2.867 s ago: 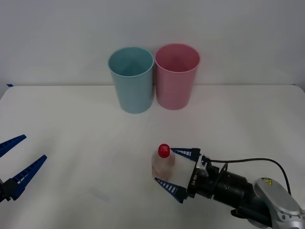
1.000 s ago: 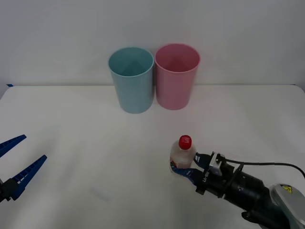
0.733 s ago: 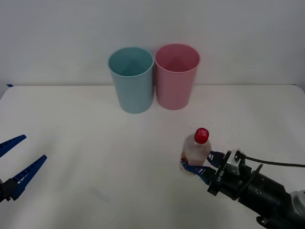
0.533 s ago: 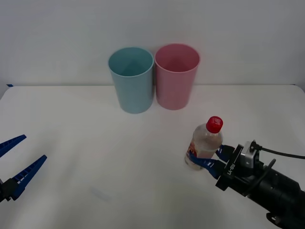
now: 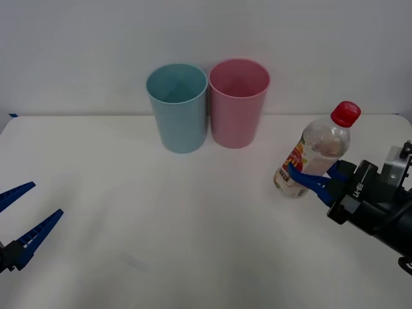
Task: Grasp the object on the table and drop it into the matching bin: aluminum can to the light blue bin, PET bottle to the pink bin.
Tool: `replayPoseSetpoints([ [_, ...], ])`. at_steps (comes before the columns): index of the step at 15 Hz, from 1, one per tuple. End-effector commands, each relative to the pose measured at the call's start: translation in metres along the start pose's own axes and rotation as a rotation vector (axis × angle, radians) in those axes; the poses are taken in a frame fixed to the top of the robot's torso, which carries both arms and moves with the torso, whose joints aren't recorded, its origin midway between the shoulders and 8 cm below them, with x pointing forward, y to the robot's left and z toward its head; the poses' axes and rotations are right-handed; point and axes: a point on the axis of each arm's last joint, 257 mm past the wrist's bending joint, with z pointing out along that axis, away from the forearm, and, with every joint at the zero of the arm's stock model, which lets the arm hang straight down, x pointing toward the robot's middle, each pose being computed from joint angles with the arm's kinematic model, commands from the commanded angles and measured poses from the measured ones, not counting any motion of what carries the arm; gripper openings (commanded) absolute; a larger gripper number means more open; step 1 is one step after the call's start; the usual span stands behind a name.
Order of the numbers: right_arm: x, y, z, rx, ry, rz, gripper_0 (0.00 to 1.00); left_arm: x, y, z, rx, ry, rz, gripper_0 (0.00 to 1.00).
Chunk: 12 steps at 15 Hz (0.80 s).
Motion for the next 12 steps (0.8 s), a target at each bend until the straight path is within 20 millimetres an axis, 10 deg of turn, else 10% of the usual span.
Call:
replayPoseSetpoints([
  [1,-0.032,-0.013,0.003,0.014,-0.016,-0.003,0.0,0.0,0.0,0.0,0.0,0.0,0.0,1.0],
  [12,-0.084,-0.08,0.088,0.007,0.003,-0.078,0.0,0.0,0.0,0.0,0.0,0.0,0.0,1.0],
])
